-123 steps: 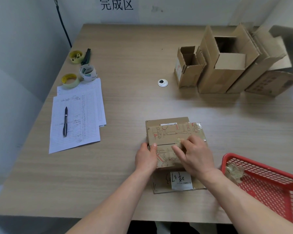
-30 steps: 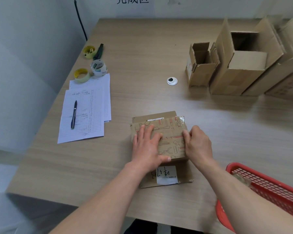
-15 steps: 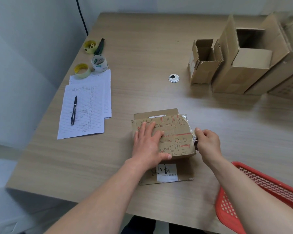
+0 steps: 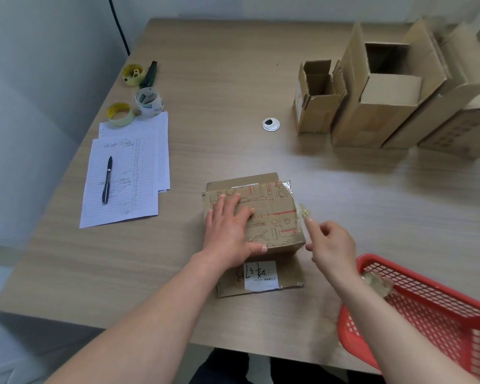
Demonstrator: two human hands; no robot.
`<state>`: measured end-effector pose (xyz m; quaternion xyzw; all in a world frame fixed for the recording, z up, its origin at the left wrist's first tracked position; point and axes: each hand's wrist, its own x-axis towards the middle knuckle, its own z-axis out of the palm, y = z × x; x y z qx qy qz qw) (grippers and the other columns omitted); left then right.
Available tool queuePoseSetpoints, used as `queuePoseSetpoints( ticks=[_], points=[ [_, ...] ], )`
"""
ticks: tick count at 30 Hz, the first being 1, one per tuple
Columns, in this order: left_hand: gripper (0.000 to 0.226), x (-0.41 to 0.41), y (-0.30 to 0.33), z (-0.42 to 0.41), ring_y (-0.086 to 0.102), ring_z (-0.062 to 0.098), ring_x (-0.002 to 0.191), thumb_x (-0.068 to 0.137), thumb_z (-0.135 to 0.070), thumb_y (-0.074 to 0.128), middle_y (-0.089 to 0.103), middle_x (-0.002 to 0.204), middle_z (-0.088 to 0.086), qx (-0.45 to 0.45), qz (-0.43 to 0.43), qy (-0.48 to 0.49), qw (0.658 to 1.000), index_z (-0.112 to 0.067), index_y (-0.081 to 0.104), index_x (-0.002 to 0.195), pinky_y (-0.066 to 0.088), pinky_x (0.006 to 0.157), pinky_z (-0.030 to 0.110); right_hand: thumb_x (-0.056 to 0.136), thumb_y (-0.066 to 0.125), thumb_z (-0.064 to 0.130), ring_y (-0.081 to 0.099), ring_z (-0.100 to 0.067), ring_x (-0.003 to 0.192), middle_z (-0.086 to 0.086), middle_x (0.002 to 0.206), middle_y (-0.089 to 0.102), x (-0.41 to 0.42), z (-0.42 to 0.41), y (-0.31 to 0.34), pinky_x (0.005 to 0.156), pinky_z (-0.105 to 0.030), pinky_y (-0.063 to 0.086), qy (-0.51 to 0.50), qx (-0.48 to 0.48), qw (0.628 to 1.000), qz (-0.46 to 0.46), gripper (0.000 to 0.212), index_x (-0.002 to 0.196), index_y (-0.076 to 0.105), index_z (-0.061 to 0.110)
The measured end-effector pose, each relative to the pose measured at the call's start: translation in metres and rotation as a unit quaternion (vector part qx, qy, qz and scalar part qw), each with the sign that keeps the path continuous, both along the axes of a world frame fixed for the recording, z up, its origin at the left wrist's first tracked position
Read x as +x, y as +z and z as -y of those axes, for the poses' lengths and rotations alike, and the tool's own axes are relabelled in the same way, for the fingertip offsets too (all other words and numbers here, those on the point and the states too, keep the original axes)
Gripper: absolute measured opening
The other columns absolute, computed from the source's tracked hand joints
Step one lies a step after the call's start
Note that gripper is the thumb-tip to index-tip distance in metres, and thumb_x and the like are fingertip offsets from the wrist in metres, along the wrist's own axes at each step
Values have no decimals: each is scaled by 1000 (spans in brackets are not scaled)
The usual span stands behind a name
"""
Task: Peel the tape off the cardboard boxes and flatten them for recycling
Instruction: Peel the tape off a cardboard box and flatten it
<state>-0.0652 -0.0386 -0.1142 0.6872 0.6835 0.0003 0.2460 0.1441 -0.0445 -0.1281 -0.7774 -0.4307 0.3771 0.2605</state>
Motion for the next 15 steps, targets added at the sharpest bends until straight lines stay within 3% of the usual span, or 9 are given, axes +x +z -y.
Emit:
queuePoseSetpoints(
  ticks=[3,5,11,15],
  points=[
    [93,1,1,1,-10,25,152,68,-65,78,3,165,-4,4,-7,0,1000,-35,36,146,-1,123,48,86,60,65,57,-22,72,0,73,61,-11,-3,4,56,-35,35,55,-23,995,78,50,75,50,17],
    [93,2,2,0,-10,24,152,68,-65,78,3,165,-4,4,-5,2,1000,-35,37,145,0,123,49,85,59,67,54,-25,74,0,77,59,-17,-10,5,59,-35,34,83,-40,987,132,51,78,47,18],
    [92,2,2,0,-9,25,152,68,-64,78,5,165,-3,4,-3,2,1000,-35,38,145,1,124,50,104,42,36,42,-29,72,-9,84,61,-13,-9,-2,64,-36,29,192,69,962,183,31,81,43,16],
    [91,1,3,1,-9,25,153,69,-64,78,5,165,-4,2,-1,-2,1000,-34,37,145,0,124,50,104,42,29,48,-32,70,-6,75,54,-3,-11,-5,62,-37,33,219,75,960,156,30,79,42,14]
  ],
)
